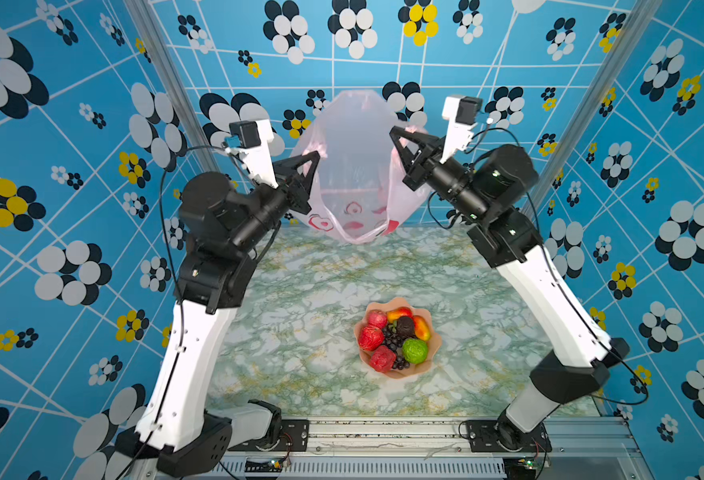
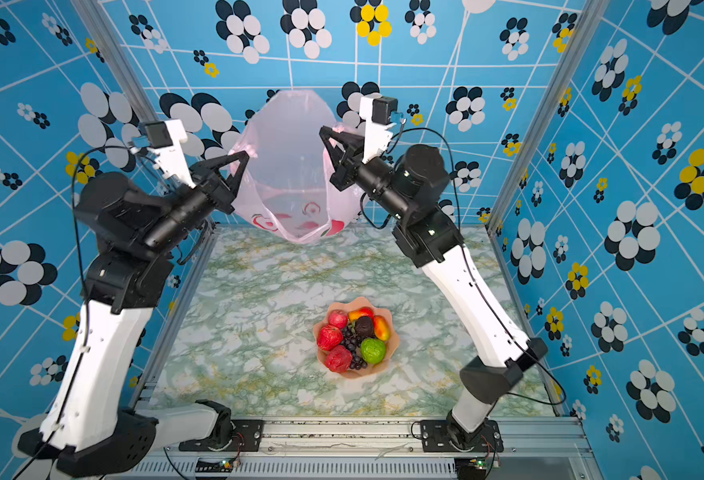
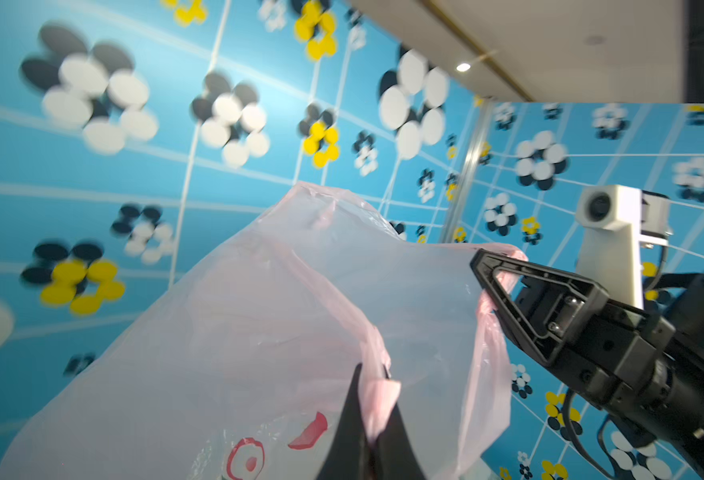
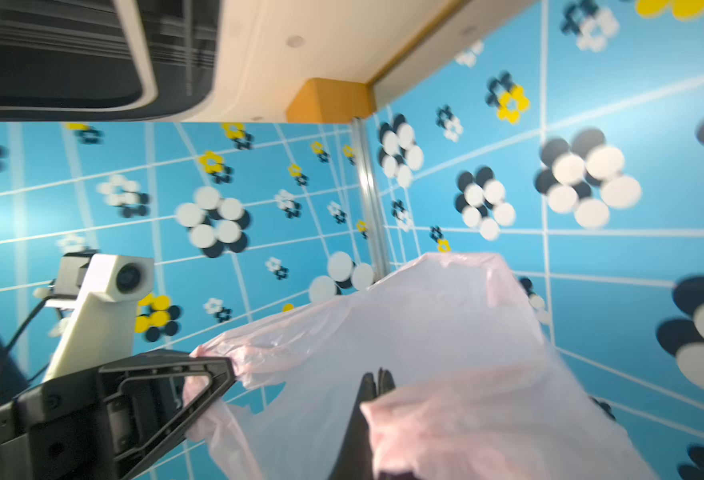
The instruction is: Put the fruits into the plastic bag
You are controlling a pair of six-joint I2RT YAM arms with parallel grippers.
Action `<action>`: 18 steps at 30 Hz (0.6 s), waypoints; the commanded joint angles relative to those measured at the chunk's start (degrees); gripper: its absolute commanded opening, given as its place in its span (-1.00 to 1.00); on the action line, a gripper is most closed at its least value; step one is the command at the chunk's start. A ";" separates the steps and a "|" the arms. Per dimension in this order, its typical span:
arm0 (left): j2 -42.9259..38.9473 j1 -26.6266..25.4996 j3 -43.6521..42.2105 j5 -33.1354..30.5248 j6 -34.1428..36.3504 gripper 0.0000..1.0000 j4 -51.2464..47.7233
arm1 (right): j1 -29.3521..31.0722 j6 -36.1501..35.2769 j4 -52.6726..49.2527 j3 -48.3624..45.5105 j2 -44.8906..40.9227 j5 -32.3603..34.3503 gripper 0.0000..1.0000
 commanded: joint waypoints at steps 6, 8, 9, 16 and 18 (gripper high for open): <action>-20.42 -8.78 -47.16 -15.71 20.34 -1.00 11.47 | 0.89 -9.27 7.36 -48.71 -14.17 10.86 -1.00; -16.86 -7.35 -55.34 -17.50 16.86 -1.00 11.16 | -1.18 -4.82 -0.11 -51.07 -8.19 12.29 -1.00; -13.42 -5.58 -56.54 -17.13 12.95 -1.00 8.52 | -2.67 -1.61 -5.32 -49.56 -4.48 11.25 -1.00; -2.83 6.11 -52.21 -10.75 -5.31 -1.00 -5.93 | -6.61 6.90 -18.31 -38.65 6.14 5.95 -1.00; -5.80 7.12 -52.72 -10.18 -6.78 -1.00 -5.16 | -6.61 7.10 -17.43 -38.30 6.16 5.85 -1.00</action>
